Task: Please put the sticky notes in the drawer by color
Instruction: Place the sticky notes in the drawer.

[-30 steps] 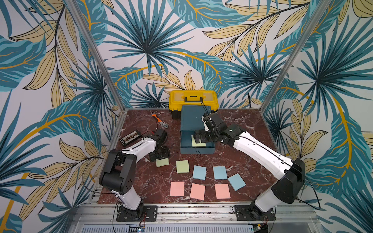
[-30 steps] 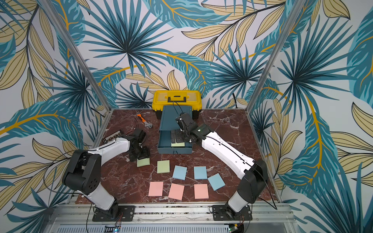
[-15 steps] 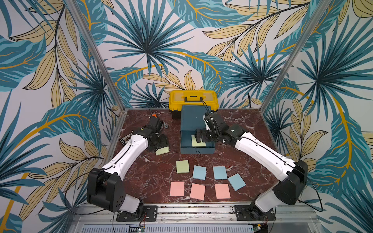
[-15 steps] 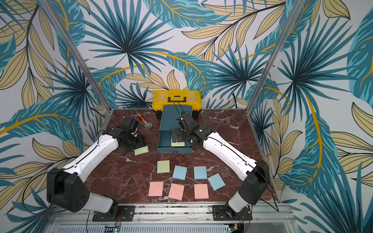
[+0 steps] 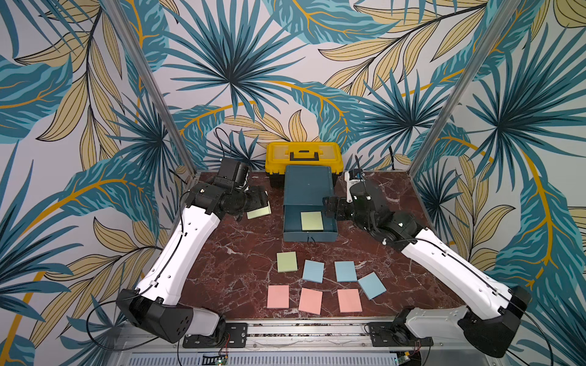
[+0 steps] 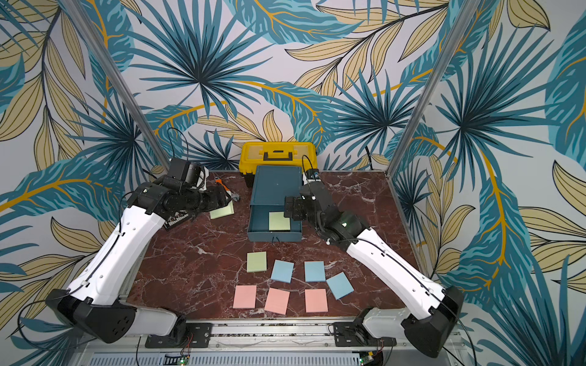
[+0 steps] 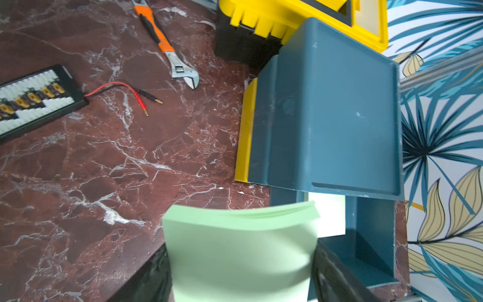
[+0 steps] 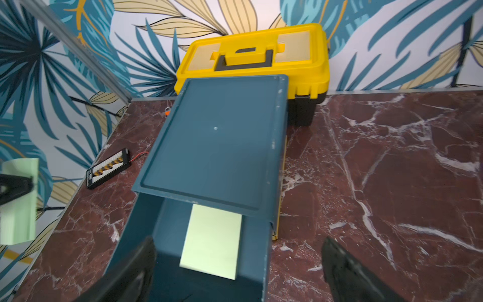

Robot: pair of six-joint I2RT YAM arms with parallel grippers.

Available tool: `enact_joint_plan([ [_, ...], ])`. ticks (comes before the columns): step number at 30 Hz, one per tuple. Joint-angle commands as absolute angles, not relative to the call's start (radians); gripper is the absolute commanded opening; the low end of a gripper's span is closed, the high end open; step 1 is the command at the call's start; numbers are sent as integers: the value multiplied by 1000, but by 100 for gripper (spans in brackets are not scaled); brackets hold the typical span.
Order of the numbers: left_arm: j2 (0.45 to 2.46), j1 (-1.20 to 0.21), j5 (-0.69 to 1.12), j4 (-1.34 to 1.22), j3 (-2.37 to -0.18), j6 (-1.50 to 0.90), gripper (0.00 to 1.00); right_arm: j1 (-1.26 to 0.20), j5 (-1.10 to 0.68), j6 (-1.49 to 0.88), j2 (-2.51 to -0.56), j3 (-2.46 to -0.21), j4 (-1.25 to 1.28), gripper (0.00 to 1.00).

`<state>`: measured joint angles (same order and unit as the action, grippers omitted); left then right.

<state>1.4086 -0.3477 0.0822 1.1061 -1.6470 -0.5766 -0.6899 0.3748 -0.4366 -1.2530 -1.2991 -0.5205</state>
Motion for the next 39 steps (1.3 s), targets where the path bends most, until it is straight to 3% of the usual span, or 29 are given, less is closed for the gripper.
enact_joint_plan([
  [1,1426,-388,134,1092,-1679,-545,80,-690,524,-488,-1174,-1184,-438,98],
  [11,1543,-542,76,1052,-1778,-517,81,-676,657,-550,-974,-1051,-456,99],
  [39,1736,-659,68,984,-1830,-497,82,-650,627,-564,-994,-1001,-468,99],
])
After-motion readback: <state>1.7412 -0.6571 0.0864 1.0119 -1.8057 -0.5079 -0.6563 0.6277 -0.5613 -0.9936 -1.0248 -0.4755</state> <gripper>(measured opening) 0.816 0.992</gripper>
